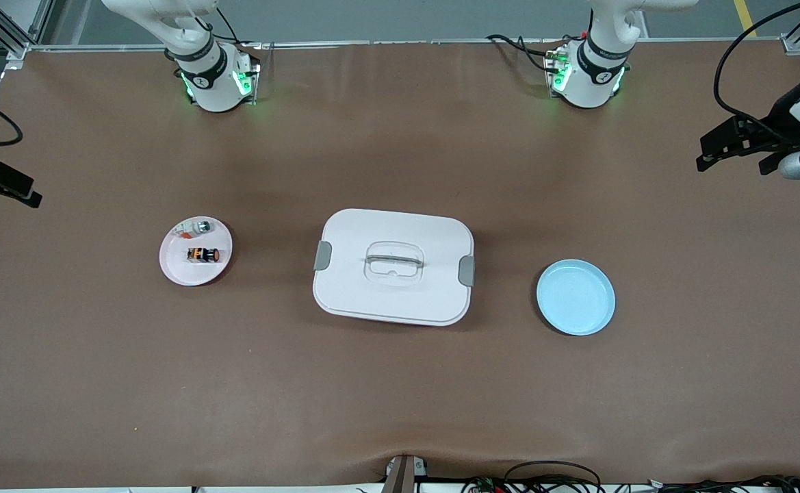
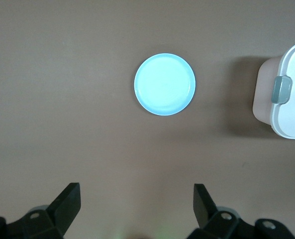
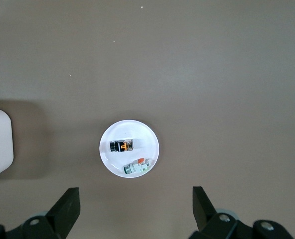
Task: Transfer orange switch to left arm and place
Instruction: 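Move the right gripper toward the white plate with the switch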
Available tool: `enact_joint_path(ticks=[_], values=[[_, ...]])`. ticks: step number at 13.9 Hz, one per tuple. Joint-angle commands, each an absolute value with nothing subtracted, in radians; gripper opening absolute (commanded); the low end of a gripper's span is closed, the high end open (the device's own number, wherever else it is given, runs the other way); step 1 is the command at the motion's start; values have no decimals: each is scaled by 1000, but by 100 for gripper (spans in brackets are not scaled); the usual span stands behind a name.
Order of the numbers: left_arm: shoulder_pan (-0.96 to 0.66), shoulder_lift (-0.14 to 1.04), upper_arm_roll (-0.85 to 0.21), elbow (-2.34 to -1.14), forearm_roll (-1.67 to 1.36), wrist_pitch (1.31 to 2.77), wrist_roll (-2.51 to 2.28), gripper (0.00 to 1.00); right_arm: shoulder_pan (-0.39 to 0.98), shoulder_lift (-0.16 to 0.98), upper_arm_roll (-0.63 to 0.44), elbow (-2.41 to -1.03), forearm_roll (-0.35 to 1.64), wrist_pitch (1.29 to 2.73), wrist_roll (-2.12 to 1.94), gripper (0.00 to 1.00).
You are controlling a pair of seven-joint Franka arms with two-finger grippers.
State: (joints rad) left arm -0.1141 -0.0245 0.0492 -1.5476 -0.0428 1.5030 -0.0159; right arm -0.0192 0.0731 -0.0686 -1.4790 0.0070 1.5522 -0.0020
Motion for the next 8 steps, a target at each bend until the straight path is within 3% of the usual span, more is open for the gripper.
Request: enact_joint_path(ticks=[1,6,8], values=[[-115,-21,48,-1529,-26,1483,3,100,-8,113,-58,-1474,-12,1552,2,100],[-115,-21,48,-1529,-23,1485,3,100,8,161,-57,-1500,9,1569,20,100],[-114,-21,48,-1529,-25,1485,3,100,8,155,-57,-1581,35,1624,50,100]])
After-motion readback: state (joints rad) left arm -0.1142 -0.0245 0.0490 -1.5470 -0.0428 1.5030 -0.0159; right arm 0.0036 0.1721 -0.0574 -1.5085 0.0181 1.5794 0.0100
